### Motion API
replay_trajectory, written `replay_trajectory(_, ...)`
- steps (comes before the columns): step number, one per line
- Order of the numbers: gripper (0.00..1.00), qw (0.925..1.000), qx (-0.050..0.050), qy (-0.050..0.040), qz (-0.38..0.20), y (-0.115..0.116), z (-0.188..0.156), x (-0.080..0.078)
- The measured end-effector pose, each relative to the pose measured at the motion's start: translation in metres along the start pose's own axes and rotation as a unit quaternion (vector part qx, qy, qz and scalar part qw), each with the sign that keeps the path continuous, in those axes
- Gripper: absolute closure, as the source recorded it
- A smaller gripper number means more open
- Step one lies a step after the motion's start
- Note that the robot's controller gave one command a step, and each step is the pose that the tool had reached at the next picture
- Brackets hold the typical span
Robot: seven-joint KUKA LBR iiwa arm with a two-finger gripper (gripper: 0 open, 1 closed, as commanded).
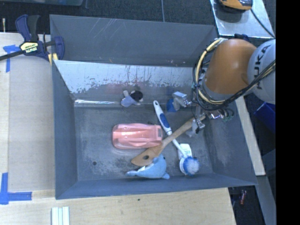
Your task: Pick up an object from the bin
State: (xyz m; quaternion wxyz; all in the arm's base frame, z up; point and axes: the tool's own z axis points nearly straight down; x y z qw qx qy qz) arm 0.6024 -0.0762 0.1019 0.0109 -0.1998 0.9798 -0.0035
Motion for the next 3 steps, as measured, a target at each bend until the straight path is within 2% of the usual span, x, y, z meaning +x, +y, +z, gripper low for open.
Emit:
replay_trajectory(1, 0.00, 0.9993, 0.010, -0.0175, 0.031, 0.004, 0.022, -0.027)
replay_trajectory(2, 1.00, 0.9946, 0.005, -0.0090, -0.103, 0.039, 0.030, -0.034)
replay_trajectory(3, 1.00, 0.9946, 0.005, -0.0090, -0.103, 0.039, 0.030, -0.034)
